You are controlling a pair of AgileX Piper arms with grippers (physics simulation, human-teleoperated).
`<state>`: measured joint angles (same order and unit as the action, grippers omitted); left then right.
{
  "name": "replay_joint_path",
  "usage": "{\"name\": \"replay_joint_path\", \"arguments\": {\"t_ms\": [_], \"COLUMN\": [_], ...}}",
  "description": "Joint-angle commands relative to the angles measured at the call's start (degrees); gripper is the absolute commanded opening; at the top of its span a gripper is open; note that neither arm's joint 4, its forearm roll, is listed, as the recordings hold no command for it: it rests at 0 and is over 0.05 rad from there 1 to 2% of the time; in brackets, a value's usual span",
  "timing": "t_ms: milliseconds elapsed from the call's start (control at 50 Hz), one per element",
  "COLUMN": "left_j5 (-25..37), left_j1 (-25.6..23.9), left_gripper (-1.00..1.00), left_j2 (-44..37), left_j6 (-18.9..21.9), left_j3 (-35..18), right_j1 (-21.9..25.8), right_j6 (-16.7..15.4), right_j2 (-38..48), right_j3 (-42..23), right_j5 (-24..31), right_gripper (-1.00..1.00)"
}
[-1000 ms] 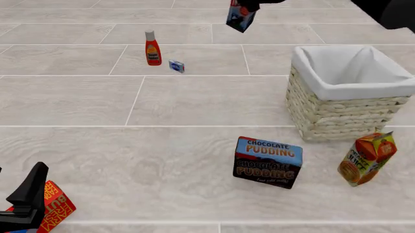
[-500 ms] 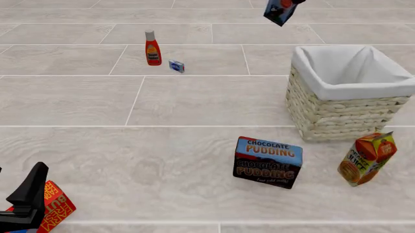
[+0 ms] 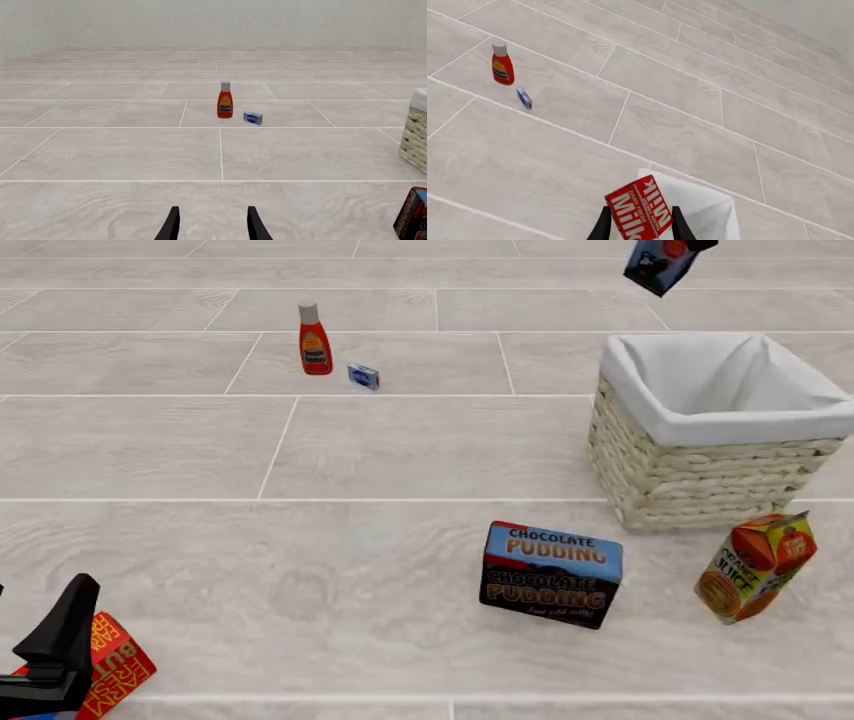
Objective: Pick the milk and place it in the basket.
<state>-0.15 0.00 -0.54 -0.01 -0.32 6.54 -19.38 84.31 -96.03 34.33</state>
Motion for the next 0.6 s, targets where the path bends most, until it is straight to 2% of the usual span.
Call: {"name": "replay_joint_path", "arguments": {"t_ms": [20,220,440,600], "left_j5": [0.0,0.0,0.0,0.0], "left_j1": [0.0,0.0,0.0,0.0], "left_gripper": [1.0,1.0,1.0,1.0], "left_j2": [0.0,0.0,0.0,0.0], "left_j6": [0.0,0.0,0.0,0.0], "left_j3": [0.0,0.0,0.0,0.0], "right_j1": [-4.1,-6.6,-8.7,-10.6], "right_j6": [-0.2,-1.0,-0.9,-2.2], "right_j2": [-3.7,-5.4,-7.8,-7.7], "right_j3": [1.7,3.8,9.6,12.4], "right_j5": [0.0,0.0,-1.9,-3.8], "right_gripper": [-1.0,-1.0,-1.0,-1.0]}}
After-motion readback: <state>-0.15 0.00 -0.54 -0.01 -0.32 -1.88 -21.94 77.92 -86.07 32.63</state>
